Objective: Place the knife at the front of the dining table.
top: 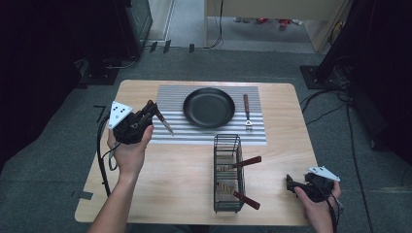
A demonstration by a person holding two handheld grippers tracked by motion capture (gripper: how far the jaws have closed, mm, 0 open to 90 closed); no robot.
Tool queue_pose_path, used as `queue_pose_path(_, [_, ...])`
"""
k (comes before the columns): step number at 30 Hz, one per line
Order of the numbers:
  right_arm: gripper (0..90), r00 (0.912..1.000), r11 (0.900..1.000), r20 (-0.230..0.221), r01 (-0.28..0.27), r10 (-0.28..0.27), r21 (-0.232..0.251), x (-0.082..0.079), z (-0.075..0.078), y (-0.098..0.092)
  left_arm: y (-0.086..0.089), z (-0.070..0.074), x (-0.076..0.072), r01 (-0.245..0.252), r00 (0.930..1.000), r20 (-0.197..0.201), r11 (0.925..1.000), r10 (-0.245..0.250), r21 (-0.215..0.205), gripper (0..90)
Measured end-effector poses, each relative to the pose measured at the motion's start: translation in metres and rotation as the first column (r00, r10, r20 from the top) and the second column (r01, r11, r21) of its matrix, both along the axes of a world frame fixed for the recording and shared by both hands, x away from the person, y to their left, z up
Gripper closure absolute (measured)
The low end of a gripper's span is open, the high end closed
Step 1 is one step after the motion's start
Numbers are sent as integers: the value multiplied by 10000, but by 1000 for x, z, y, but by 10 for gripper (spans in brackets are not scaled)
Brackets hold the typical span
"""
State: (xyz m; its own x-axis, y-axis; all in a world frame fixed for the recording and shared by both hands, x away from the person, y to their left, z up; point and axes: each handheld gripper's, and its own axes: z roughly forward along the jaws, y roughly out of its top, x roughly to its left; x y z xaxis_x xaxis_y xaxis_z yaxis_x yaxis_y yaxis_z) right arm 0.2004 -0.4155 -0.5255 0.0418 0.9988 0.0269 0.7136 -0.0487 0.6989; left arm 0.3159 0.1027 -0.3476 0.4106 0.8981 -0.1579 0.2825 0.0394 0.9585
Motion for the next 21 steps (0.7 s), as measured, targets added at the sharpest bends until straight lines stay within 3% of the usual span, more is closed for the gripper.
queue_pose_path(13, [0,10000,10000,2,-10,10,-12,0,0,0,-3,-17,39,-425,9950,-867,9950,504,905,822])
queue_pose_path(21, [0,10000,10000,6,-6,6,-1,0,0,0,-8,-29,63,-611,9836,-1596,9875,844,1454,823])
